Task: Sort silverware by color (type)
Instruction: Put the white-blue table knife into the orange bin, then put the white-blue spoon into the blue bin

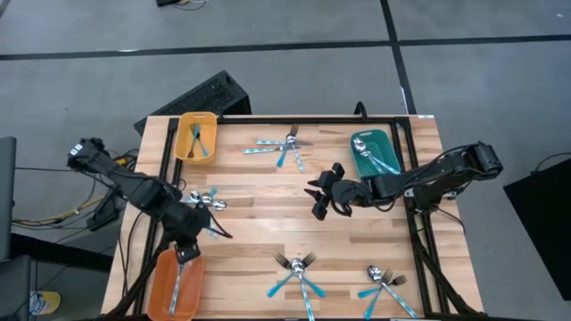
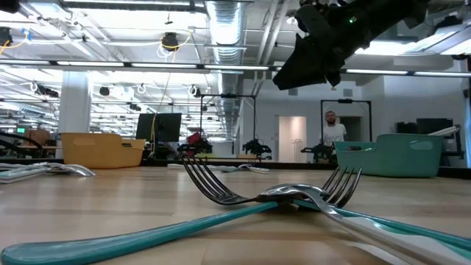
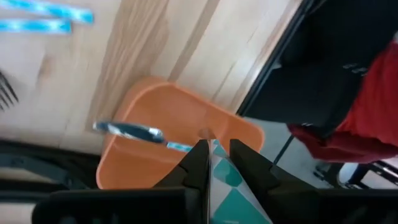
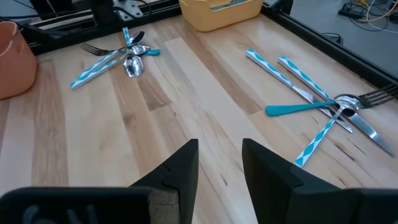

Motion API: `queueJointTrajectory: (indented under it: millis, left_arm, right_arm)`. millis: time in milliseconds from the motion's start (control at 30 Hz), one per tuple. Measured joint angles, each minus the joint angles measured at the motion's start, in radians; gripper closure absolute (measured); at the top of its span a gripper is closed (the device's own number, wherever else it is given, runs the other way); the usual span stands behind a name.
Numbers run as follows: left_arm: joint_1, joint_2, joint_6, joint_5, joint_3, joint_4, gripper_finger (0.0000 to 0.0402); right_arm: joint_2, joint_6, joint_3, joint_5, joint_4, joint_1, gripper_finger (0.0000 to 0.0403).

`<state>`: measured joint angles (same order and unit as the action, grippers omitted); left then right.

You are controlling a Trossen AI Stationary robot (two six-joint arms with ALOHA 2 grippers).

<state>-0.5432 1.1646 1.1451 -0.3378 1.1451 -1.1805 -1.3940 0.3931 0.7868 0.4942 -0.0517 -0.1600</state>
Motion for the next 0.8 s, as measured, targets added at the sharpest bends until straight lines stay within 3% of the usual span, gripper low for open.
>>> queueJointTrajectory:
  millis: [200, 333, 633, 800]
  left_arm:
    - [-0.111, 0.001, 0.129, -0.005, -0.104, 0.097, 0.0363]
    - [-0.136, 0.001, 0.147, 0.054, -0.157, 0.127, 0.0345]
    - [-0.104, 0.001, 0.064, 0.118, -0.252, 0.054, 0.0295]
    - [-0.036, -0.004, 0.002, 0.266, -0.253, -0.017, 0.0277]
  right_arm:
    - [0.000, 0.000, 0.000, 0.000, 0.009, 0.006, 0.0258]
    - [0.000, 0.000, 0.000, 0.000, 0.026, 0.006, 0.0258]
    - [0.000, 0.000, 0.000, 0.000, 0.078, 0.010, 0.0256]
    - [0.000, 0.002, 0.000, 0.000, 0.079, 0.033, 0.0251]
